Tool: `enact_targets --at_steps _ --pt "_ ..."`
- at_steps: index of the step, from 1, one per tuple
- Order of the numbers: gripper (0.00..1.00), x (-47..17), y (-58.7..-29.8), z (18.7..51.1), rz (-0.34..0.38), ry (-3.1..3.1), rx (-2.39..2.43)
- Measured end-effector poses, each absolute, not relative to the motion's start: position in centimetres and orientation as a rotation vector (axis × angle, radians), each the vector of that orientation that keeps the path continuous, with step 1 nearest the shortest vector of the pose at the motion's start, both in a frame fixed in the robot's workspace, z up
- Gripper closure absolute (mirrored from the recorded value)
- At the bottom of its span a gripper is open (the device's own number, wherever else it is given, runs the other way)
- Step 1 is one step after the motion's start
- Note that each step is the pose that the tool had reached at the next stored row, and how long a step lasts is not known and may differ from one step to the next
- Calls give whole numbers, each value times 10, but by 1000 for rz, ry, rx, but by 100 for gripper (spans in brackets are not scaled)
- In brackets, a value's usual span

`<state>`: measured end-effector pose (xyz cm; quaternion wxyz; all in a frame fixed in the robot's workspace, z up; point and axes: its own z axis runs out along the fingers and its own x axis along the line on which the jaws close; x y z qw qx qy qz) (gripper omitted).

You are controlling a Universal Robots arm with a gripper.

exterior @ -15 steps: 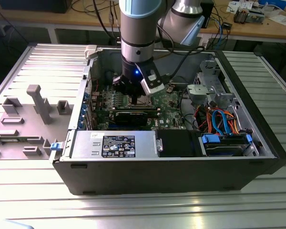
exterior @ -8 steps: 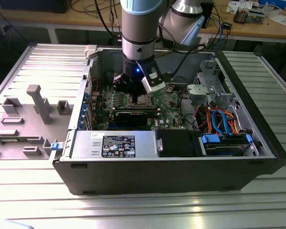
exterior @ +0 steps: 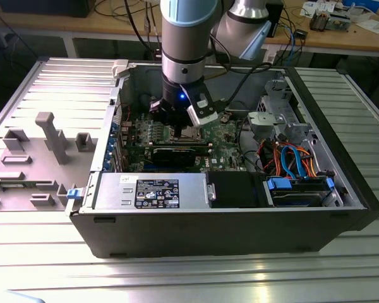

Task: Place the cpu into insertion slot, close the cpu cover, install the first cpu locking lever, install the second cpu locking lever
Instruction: 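Install the second cpu locking lever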

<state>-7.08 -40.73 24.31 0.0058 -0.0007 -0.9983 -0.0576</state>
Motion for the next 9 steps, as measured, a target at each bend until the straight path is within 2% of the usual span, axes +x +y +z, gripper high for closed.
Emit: enact_targets --at_steps 9 --pt "89 -71 -407 239 -185 -3124 -2"
